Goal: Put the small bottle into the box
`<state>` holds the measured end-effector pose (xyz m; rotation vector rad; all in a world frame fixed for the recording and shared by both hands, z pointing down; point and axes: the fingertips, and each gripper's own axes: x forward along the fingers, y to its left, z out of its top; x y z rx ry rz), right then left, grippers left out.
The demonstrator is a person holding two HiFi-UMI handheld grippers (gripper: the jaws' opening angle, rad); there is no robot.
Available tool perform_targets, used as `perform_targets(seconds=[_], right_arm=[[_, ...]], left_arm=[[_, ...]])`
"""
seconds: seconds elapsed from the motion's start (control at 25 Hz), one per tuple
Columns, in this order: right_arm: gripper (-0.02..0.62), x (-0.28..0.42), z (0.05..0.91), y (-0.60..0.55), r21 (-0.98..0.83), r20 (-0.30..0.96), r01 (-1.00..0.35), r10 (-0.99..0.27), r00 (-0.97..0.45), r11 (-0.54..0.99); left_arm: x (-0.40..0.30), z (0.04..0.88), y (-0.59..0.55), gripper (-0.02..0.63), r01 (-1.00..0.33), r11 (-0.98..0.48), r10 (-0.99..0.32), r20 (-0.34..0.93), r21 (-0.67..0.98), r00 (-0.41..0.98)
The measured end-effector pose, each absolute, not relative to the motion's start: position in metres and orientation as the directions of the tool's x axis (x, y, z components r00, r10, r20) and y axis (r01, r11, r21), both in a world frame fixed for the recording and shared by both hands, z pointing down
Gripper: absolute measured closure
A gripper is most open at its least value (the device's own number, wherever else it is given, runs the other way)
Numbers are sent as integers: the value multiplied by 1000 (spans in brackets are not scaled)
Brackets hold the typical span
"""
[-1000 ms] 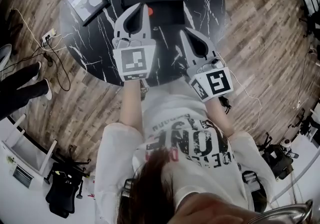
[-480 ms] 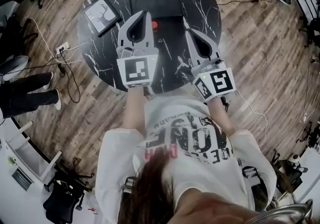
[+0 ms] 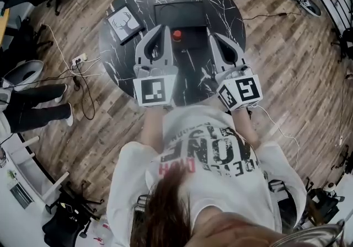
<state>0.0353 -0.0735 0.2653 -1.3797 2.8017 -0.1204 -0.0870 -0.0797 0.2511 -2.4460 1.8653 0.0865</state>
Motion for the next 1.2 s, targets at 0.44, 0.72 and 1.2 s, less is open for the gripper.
perform_targets(seconds=[0.44, 0.72, 1.2], right_arm=[[594, 20, 246, -52, -66, -20, -766, -769, -639, 639], [594, 17, 240, -41, -59, -30, -761, -763, -645, 646], [594, 27, 244, -17, -29, -5, -765, -765, -644, 644]], left_arm=[[-104, 232, -31, 603, -970, -241, -960, -150, 15, 236], [-109, 231, -13, 603, -972, -234, -960, -158, -4, 231], [-106, 234, 16, 603, -974, -227, -963, -148, -6, 225]])
